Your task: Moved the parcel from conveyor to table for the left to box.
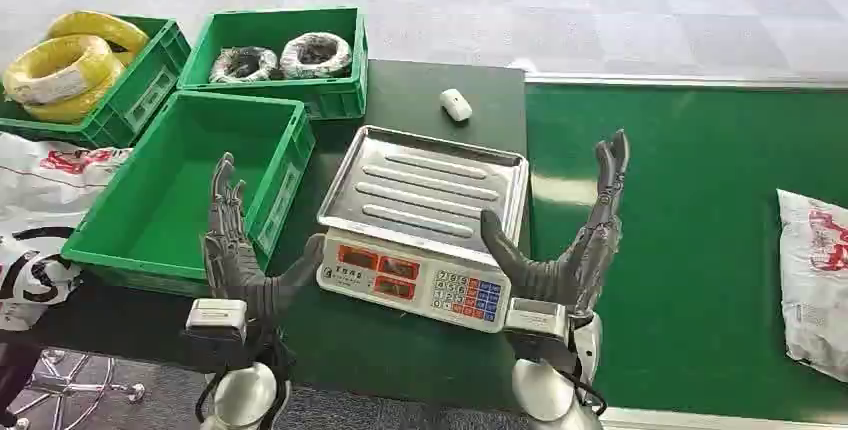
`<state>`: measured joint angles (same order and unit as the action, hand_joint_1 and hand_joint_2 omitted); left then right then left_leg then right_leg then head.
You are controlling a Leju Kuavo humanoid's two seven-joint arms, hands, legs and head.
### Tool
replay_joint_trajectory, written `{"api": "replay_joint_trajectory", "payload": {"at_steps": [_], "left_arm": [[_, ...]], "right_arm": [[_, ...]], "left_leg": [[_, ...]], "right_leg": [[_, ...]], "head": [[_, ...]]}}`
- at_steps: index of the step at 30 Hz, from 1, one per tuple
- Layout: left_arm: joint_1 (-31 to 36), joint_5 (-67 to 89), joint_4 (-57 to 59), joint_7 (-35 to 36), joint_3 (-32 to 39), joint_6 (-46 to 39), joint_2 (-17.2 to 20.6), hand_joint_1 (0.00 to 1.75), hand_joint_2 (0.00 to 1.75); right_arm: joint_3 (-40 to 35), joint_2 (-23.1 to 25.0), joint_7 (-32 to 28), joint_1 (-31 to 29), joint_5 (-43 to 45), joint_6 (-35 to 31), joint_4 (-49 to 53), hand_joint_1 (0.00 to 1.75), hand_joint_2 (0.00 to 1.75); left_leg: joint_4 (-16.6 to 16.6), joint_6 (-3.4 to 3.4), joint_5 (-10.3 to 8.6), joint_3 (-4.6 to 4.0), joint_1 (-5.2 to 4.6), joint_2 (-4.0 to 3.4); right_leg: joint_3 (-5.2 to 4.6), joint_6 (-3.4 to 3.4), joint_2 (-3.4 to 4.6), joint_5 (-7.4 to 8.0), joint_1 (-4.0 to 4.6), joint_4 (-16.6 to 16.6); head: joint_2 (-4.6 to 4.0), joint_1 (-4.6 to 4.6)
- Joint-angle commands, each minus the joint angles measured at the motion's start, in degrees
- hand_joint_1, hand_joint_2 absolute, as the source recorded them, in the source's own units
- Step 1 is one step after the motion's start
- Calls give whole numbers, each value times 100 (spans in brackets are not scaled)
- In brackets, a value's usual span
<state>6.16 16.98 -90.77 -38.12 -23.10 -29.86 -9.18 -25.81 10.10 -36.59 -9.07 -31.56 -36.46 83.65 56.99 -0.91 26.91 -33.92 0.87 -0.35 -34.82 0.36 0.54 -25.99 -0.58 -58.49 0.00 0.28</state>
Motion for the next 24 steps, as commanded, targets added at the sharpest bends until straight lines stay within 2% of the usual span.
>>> {"api": "replay_joint_trajectory", "payload": {"at_steps": [1,3,4,6,7,11,12,14,15,17,20,24], "left_arm": [[80,21,232,34,-12,13,91,0,175],[95,24,243,56,-20,31,93,0,175],[105,20,250,65,-22,44,93,0,175],[121,9,259,86,5,76,92,0,175],[100,7,235,84,28,88,94,0,175],[-16,18,46,53,197,196,101,0,175],[-56,28,8,37,250,237,109,0,175],[-115,33,-6,-13,293,282,140,0,175],[-131,33,3,-39,300,294,159,0,175],[-111,24,32,-83,301,326,174,0,175],[-60,18,61,-90,290,331,188,0,175],[30,12,145,-103,247,268,275,0,175]], "right_arm": [[6,-107,34,-176,-31,-100,-343,0,175],[42,-113,250,-258,-495,-354,-486,0,175],[281,-54,479,-288,-1127,-354,-538,0,175],[1169,234,1120,-442,-3236,-354,-746,0,175],[1454,262,1374,-557,-3853,-354,-823,0,175],[2014,-304,2352,-1338,-5011,-354,-1695,0,175],[2116,-573,2661,-1586,-5380,-354,-2040,0,175],[2207,-972,2713,-1919,-5297,-354,-2556,0,175],[2210,-1198,3044,-2133,-5723,-354,-2965,0,175],[2248,-1613,3154,-2491,-5694,-354,-3582,0,175],[2350,-1822,3123,-2572,-5625,-354,-3758,0,175],[2573,-2261,3433,-2878,-5708,-354,-4321,0,175]], "left_leg": [[-12,6,0,22,0,5],[-5,3,0,10,-1,0],[-10,5,0,19,-1,3],[-6,4,-1,11,-2,3],[-8,5,-1,15,-1,4],[-7,8,-5,15,-1,3],[-11,10,-7,20,-1,4],[-8,10,-5,17,-2,3],[-15,15,-10,24,-2,5],[-6,12,-5,20,-7,3],[1,12,-5,13,-12,22],[5,8,-3,7,-14,31]], "right_leg": [[25,-2,-7,-1,1,14],[10,-1,-1,0,0,6],[20,-1,-4,0,0,12],[12,-1,-4,0,-1,6],[17,-1,-6,0,0,9],[19,2,-5,6,0,12],[25,2,-7,8,0,18],[22,3,-3,7,-1,15],[34,6,-6,14,0,28],[28,6,-3,8,-6,17],[25,8,-21,5,-14,11],[17,5,-27,3,-17,6]], "head": [[0,0],[0,0],[0,0],[0,0],[0,0],[0,2],[0,2],[0,0],[0,0],[0,0],[0,0],[0,0]]}}
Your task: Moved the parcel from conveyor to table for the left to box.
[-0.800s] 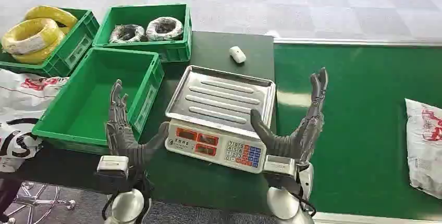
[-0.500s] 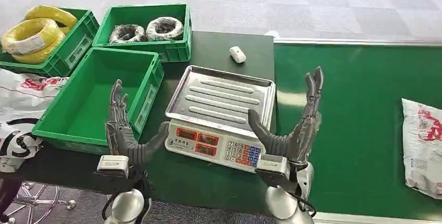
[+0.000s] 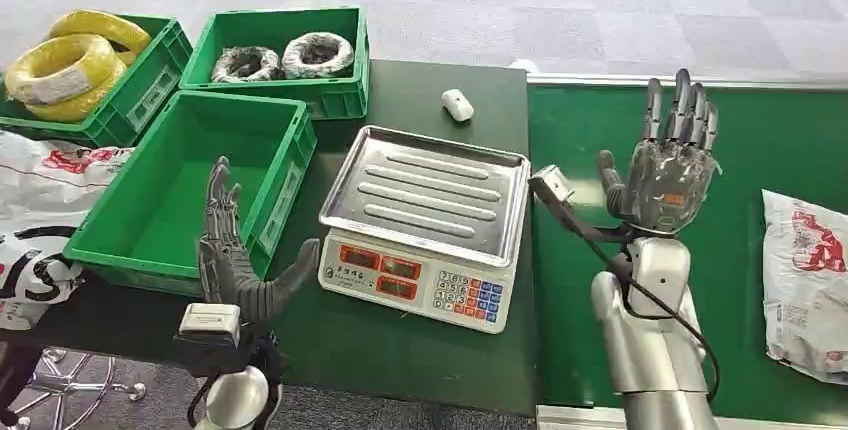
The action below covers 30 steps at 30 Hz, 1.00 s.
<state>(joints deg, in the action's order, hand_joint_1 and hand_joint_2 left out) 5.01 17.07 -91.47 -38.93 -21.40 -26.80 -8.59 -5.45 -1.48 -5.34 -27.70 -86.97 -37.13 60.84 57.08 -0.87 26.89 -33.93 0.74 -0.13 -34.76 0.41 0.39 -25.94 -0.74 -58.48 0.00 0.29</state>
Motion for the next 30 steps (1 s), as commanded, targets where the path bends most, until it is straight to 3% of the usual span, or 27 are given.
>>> {"api": "replay_joint_trajectory", "payload": {"at_steps": [1,11,16,20,30], "left_arm": [[152,4,203,-37,67,-62,233,0,175],[151,7,175,-37,66,-79,245,0,175],[-95,21,-167,-29,90,-331,282,0,175],[-244,30,-336,66,46,-334,330,0,175],[-606,16,-543,82,191,-29,345,0,175]], "right_arm": [[591,-1170,388,-1107,-194,-287,-2133,0,175],[617,-1248,269,-1235,-112,-287,-2260,0,175],[404,-1625,1065,-2204,-303,-287,-3538,0,175],[471,-1961,1587,-2498,-297,-287,-4408,0,175],[1388,-2389,2255,-1390,-75,374,-4676,0,175]], "left_leg": [[-3,4,-1,5,-2,13],[-5,5,2,5,-1,6],[-4,9,7,10,-4,-9],[-1,8,3,-1,-6,9],[-22,16,11,31,0,39]], "right_leg": [[10,0,-19,-2,-1,4],[8,0,-17,-3,1,5],[9,1,-3,-3,-2,3],[5,4,-18,-5,-4,1],[49,4,-51,-16,2,33]], "head": [[0,2],[0,2],[0,2],[0,2],[0,0]]}}
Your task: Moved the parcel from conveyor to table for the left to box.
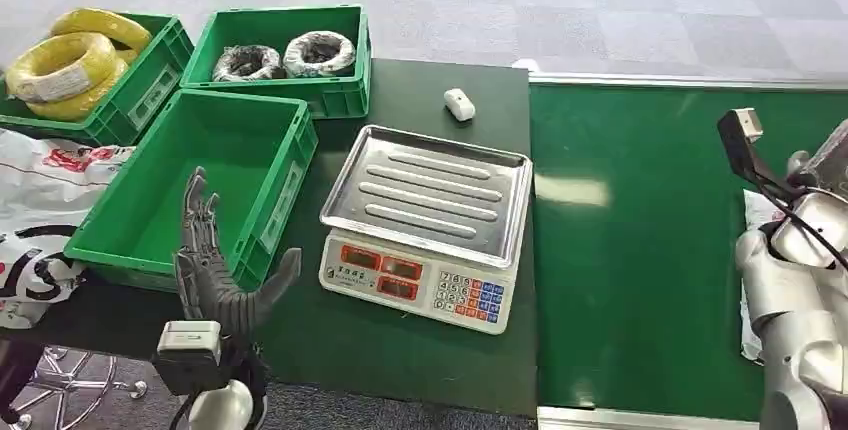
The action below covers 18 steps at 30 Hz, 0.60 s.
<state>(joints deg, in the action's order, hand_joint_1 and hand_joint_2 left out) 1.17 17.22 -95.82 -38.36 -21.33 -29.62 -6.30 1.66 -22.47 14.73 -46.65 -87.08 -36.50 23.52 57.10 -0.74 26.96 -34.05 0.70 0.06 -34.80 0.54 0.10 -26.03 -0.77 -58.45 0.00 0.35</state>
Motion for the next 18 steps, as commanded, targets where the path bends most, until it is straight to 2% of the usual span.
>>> {"api": "replay_joint_trajectory", "payload": {"at_steps": [1,8,12,16,18], "left_arm": [[-217,4,-119,35,189,276,111,0,175],[-285,56,-293,121,241,300,57,0,175],[-285,56,-293,121,241,300,57,0,175],[-414,111,-436,179,279,308,42,0,175],[-410,114,-468,201,291,369,45,0,175]], "right_arm": [[734,-294,232,633,-15,263,-949,0,175],[832,-358,824,1048,-183,-28,-864,0,175],[832,-358,824,1048,-183,-28,-864,0,175],[728,-324,1148,1059,-290,17,-890,0,175],[904,-270,1031,1059,-148,141,-904,0,175]], "left_leg": [[-12,2,3,20,6,18],[-14,11,11,26,6,6],[-12,11,11,22,1,-4],[-9,10,11,16,0,-10],[-11,10,11,19,1,-10]], "right_leg": [[30,-3,-19,-7,7,16],[35,1,-9,-10,7,19],[26,2,1,-9,2,13],[19,2,5,-7,1,10],[21,1,5,-8,2,11]], "head": [[0,-2],[0,-4],[0,-2],[0,-4],[0,-2]]}}
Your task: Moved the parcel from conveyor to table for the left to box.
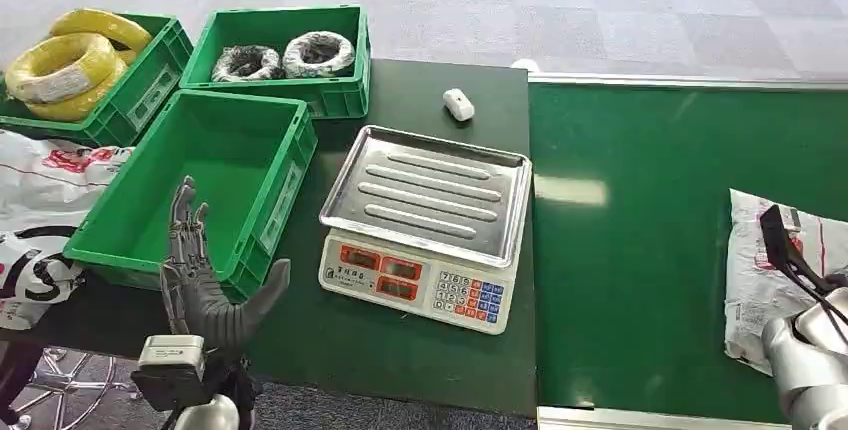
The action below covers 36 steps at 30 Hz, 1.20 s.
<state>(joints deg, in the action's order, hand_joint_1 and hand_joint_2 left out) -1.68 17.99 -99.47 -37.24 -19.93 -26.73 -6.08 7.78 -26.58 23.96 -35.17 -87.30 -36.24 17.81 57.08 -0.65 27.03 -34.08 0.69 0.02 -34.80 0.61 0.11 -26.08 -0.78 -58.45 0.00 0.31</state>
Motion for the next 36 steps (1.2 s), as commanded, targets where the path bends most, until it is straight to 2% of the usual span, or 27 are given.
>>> {"api": "replay_joint_trajectory", "payload": {"at_steps": [1,4,19,23,26,28,31,36], "left_arm": [[-101,34,-108,109,167,129,15,0,175],[-37,48,-43,133,195,203,-5,0,175],[-27,52,-9,126,199,203,-9,0,175],[71,58,88,97,214,178,-29,0,175],[141,62,148,87,230,118,-31,0,175],[141,63,154,80,240,83,-28,0,175],[121,77,141,68,255,103,-46,0,175],[198,84,365,-18,302,180,-53,0,175]], "right_arm": [[460,198,-23,-35,22,117,-299,0,175],[829,402,-462,143,342,3,-197,0,175],[870,429,-516,158,361,-16,-185,0,175],[1049,750,-1249,142,531,32,-82,0,175],[950,1060,-1578,105,400,101,74,0,175],[809,1219,-1665,45,244,321,148,0,175],[716,1382,-1947,-19,197,1312,182,0,175],[601,1439,-3537,60,843,3072,340,0,175]], "left_leg": [[-6,1,4,16,2,-4],[-8,0,3,19,5,-6],[-6,1,3,15,1,-6],[-10,2,6,27,2,-14],[-15,1,6,33,4,-31],[-11,0,4,23,3,-31],[-8,0,2,13,2,-28],[-14,2,4,30,2,-26]], "right_leg": [[16,-4,3,-2,3,8],[19,-5,5,1,6,13],[14,-4,5,-1,2,7],[24,-5,13,-1,3,12],[26,-8,30,6,6,18],[15,-7,30,6,5,11],[6,-5,26,6,3,6],[24,-6,24,2,4,12]], "head": [[0,0],[0,2],[0,0],[0,2],[0,0],[0,2],[0,2],[0,0]]}}
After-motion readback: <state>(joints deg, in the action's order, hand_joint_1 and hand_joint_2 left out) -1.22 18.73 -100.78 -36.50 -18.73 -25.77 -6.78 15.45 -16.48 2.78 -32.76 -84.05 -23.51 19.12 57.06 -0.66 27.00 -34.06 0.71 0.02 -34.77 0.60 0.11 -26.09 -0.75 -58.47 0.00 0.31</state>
